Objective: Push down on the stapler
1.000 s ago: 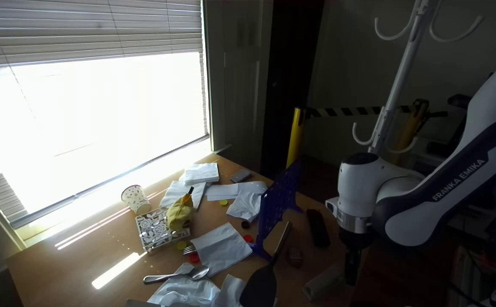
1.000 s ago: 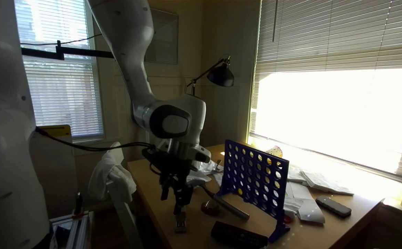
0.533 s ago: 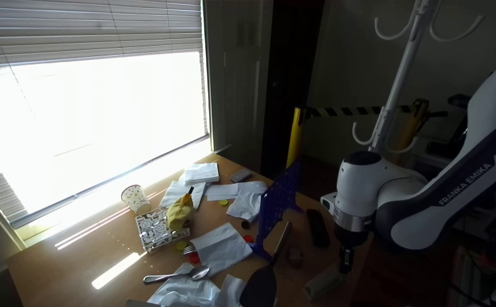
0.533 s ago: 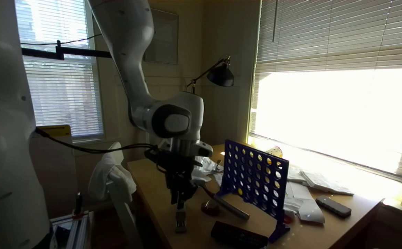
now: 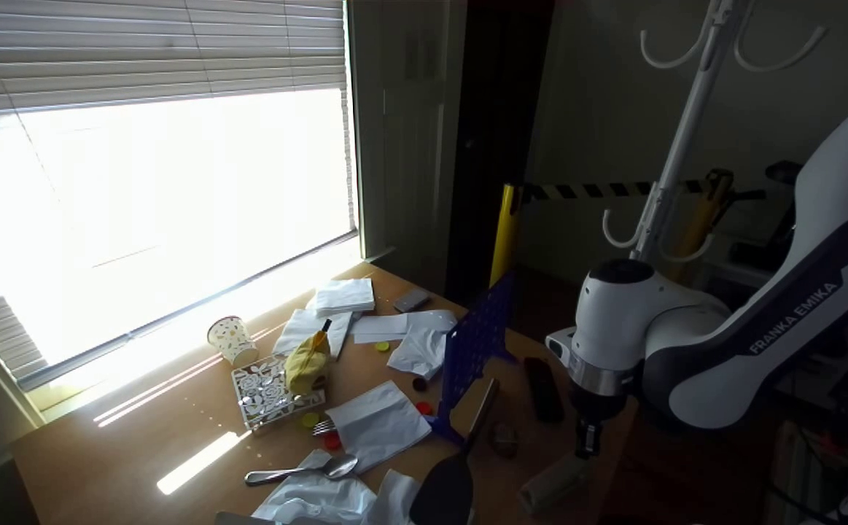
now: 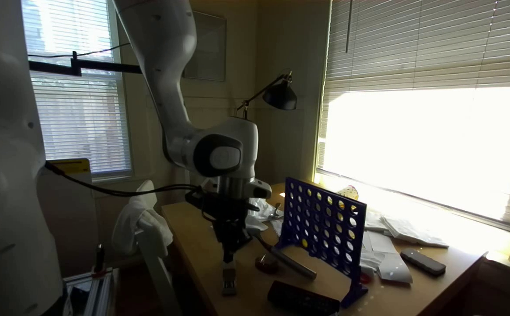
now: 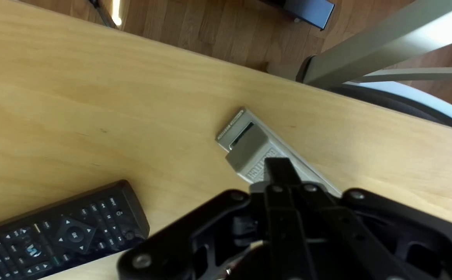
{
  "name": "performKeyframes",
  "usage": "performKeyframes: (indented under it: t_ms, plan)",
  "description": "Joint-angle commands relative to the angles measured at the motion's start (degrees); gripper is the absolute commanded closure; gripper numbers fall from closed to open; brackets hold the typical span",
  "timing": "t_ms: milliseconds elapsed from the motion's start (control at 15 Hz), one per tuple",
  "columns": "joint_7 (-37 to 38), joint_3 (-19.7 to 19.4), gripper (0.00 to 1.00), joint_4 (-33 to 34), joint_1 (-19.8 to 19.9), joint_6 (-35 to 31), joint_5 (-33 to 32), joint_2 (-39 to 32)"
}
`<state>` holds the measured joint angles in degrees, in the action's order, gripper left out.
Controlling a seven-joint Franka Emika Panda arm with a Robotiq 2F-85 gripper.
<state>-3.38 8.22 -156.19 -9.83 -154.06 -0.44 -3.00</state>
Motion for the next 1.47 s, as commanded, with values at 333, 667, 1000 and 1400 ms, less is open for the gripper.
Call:
performKeyframes:
  t_ms: [333, 667, 1000, 1400]
  plan:
    - [-2.54, -1.34, 1.00, 0.28, 2.17, -3.19, -2.52, -4.59]
    - [-3.85, -1.58, 1.00, 0.31, 2.69, -5.25, -3.15, -5.62]
    - [-3.84, -1.92, 1.00, 0.54, 3.01, -5.84, -4.26, -6.80]
    - [-2.15, -2.83, 1.00, 0.35, 2.68, -6.81, -8.11, -7.75]
